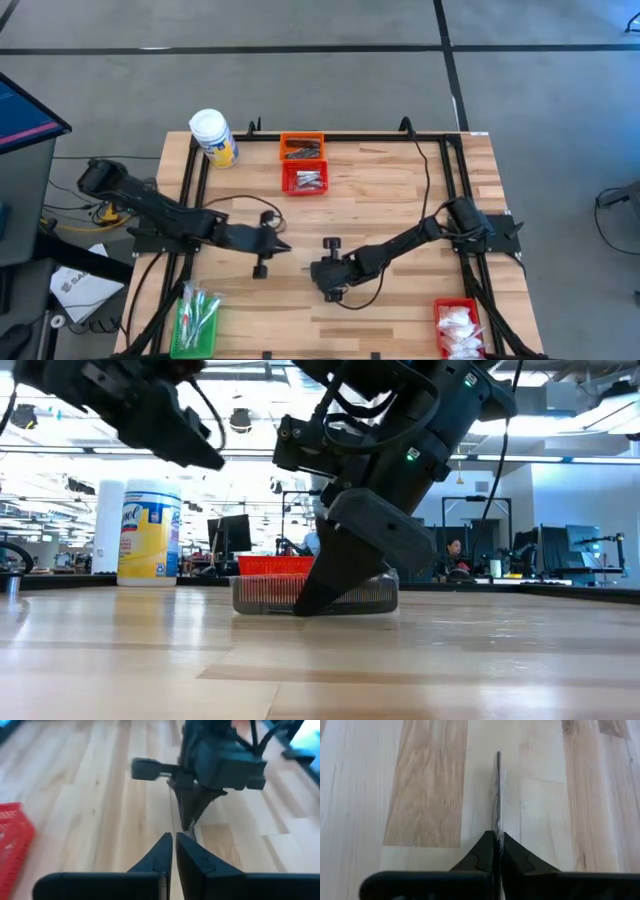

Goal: Pick & Place Travel size toiletries
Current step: Put the comb into the orange basket

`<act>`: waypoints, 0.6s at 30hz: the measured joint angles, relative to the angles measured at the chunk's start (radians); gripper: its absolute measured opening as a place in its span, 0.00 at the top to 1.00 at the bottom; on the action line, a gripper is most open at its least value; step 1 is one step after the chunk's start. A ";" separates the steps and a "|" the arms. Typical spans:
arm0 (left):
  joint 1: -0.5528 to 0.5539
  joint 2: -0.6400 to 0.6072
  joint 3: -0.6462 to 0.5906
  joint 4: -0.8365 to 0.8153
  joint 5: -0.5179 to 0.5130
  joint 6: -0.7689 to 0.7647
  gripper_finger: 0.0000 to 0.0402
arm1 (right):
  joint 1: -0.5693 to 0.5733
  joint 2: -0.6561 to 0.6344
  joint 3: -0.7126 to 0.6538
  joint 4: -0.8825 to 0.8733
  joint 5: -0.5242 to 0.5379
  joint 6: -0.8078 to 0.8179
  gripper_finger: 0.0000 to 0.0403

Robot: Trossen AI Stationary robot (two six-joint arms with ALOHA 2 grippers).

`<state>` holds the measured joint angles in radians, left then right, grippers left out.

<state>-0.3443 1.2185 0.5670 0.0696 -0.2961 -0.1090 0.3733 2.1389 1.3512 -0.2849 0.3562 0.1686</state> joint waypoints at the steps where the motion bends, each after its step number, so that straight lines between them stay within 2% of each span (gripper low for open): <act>1: -0.002 -0.040 -0.023 0.003 -0.006 0.000 0.96 | 0.000 0.002 0.016 -0.023 0.001 -0.009 0.98; 9: -0.001 -0.245 -0.149 0.085 -0.015 0.000 0.96 | -0.035 0.007 0.139 -0.220 -0.005 -0.118 0.99; 18: 0.000 -0.277 -0.178 0.131 -0.019 0.007 0.96 | -0.119 0.005 0.215 -0.349 0.006 -0.235 0.99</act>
<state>-0.3447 0.9411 0.3885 0.2006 -0.3149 -0.1017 0.2547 2.1437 1.5661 -0.6337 0.3626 -0.0669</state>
